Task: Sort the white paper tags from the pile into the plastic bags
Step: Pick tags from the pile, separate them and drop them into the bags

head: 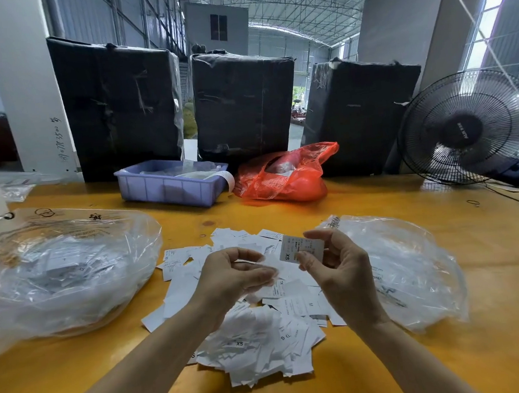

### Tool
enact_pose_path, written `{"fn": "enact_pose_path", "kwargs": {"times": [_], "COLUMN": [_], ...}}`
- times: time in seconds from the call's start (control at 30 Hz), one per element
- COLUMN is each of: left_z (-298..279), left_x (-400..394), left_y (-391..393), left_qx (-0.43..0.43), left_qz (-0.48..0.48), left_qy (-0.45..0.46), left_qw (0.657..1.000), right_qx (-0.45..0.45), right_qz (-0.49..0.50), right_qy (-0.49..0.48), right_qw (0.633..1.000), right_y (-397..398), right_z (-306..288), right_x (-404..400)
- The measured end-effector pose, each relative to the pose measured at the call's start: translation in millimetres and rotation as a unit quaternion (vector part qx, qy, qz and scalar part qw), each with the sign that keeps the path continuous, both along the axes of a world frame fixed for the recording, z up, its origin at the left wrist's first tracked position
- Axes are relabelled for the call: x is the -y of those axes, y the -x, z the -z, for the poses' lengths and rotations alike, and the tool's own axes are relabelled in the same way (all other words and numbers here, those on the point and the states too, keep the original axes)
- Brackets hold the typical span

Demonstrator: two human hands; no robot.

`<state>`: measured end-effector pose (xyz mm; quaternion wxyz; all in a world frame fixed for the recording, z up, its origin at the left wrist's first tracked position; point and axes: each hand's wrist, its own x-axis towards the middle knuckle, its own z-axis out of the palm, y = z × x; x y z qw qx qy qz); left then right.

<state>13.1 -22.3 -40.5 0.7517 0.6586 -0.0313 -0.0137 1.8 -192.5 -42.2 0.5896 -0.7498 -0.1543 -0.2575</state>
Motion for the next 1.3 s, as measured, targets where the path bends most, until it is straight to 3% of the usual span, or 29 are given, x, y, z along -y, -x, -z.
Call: {"fn": "enact_pose_path", "kwargs": {"times": [0.3, 0.6, 0.93, 1.07, 1.3], "left_z": [1, 0, 0, 3, 5], "left_x": [0, -1, 3, 8, 11], "left_y": [-2, -3, -2, 2, 0], "left_qx": [0.011, -0.004, -0.009, -0.001, 0.002], "left_qz": [-0.007, -0.007, 0.009, 0.015, -0.032], "left_qy": [-0.017, 0.023, 0.008, -0.017, 0.04], "left_qw": [1.0, 1.0, 1.0, 1.0, 0.999], "right_qx": [-0.029, -0.065, -0.116, -0.109, -0.075], "right_qz": [-0.013, -0.033, -0.119, -0.098, -0.046], "right_qy": [0.012, 0.023, 0.016, 0.034, 0.035], "right_qw": [0.999, 0.997, 0.986, 0.989, 0.996], "right_y": [-1, 1, 3, 2, 1], "right_z": [2, 1, 0, 1, 3], "right_x": [-1, -2, -3, -2, -6]}}
